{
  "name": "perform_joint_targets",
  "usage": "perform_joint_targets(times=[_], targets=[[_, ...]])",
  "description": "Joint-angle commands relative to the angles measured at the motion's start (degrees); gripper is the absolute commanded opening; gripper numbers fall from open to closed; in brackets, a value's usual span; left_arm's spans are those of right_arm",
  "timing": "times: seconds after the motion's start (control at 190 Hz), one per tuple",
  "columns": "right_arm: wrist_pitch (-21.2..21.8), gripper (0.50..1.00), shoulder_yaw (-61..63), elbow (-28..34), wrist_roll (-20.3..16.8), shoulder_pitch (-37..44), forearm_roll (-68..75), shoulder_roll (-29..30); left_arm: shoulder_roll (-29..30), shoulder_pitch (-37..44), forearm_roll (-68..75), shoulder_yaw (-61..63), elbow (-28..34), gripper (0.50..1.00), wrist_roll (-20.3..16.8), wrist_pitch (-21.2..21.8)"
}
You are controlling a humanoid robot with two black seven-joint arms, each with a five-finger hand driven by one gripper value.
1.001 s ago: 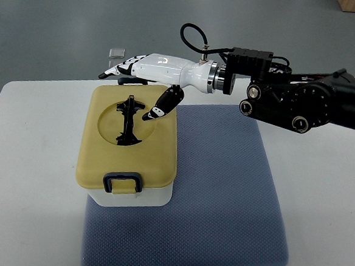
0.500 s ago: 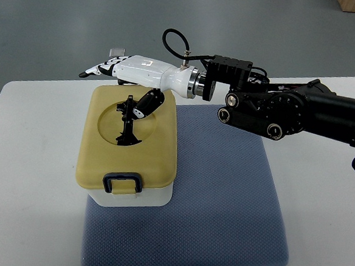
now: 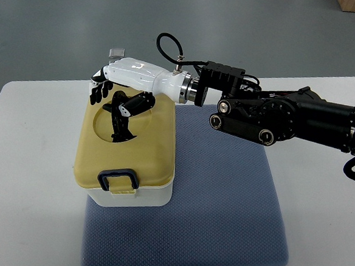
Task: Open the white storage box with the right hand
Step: 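Lift the yellow lid with the right hand and carry it off the box, then set the yellow lid down on the mat and open the right hand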
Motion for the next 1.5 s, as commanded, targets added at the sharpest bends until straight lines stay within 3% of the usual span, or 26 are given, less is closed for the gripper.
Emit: perform_joint_targets(times=[0.0,0.232,0.658,0.811,0.99,1.201,1.496], targets=[[-0.4,0.5,0.0,0.2,-0.2,0.6,0.0,-0.7,0.0,0.1,-0.1,0.0,0.0,1.0,0.0,0.0],[-0.5,0.5,0.1,3.6,-0.1,2.3,0.2,-6.9,0.0,0.2,-0.1,-0.2,0.2,1.0,0.0,0.0],[0.1,0.5,0.0,16.2,1.1,3.7,-0.7,-28.2,0.0,0.2,-0.1,0.1,0.0,1.0,0.0,0.0],[0.1,0.5,-0.4,17.3,3.8,1.4,-1.0,-34.8,0.0,0.2,-0.1,0.1,0.0,1.0,0.0,0.0],[0.0,0.5,-0.7,17.3,3.9,-2.3,-2.5,-40.2,0.0,0.2,-0.1,0.1,0.0,1.0,0.0,0.0],[-0.7,0.5,-0.7,16.8,3.9,-8.7,-4.7,-41.5,0.0,0.2,0.0,0.2,-0.1,1.0,0.0,0.0],[-3.2,0.5,-0.9,14.8,3.9,-15.9,-7.6,-35.8,0.0,0.2,0.0,0.2,-0.7,1.0,0.1,0.0]])
